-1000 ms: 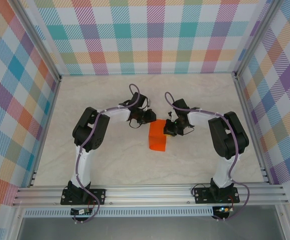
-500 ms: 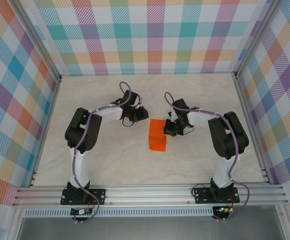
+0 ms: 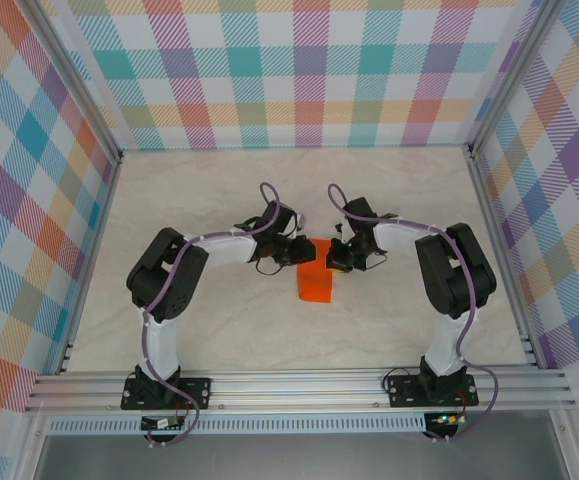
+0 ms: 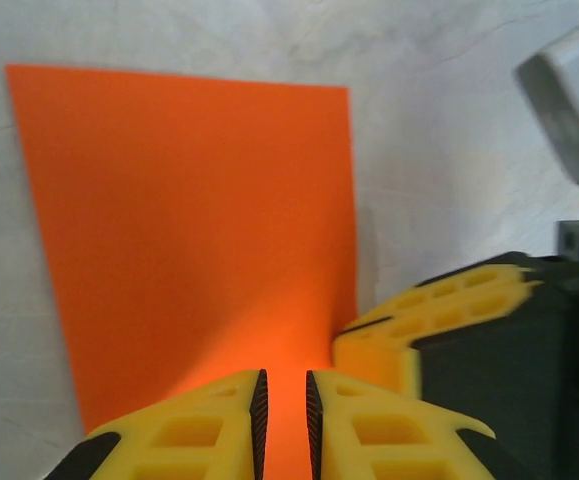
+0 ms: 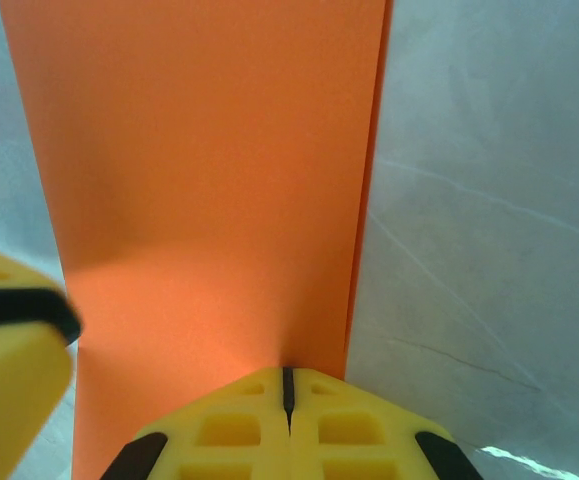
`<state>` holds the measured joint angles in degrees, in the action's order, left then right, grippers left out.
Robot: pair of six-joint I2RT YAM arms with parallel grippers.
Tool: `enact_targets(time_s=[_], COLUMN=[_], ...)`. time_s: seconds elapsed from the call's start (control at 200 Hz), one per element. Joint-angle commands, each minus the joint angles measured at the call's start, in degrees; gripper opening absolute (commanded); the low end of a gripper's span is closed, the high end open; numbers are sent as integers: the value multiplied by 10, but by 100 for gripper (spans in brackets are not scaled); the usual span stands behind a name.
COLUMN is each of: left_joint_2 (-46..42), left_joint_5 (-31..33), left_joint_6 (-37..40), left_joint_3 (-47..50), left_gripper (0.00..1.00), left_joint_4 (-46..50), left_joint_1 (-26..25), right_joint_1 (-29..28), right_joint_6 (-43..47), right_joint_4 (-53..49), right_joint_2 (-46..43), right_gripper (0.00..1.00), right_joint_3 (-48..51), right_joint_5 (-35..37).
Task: Fold a paper plane with a square sheet of paper (fold left side to right side)
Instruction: Hold the square sheet of paper at the center of the table.
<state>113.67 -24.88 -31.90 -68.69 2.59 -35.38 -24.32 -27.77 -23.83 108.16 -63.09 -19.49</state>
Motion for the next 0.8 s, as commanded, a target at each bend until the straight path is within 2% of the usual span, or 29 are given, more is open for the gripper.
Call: enact_targets(time_s=[0.0,0.295,0.51,0.795], left_joint_2=[13,21,19,22], left_joint_5=[1,14,28,30], left_joint_6=[1,8,14,13], left_joint_3=[4,29,38,38], left_gripper=[20,20,20,20], left_joint_4=[-8,-3,6,4], left_joint_1=[2,-3,-6,-8], right_joint_1=[-5,-6,7,23], right_joint_6=[11,11,8,-10], right_joint_4=[-56,-35,-4,29], right_joint_2=[41,20,-18,26], right_gripper=[2,2,0,0], right_joint_3=[16,12,-23,-93], right_joint_5=[69,49,-12,-65])
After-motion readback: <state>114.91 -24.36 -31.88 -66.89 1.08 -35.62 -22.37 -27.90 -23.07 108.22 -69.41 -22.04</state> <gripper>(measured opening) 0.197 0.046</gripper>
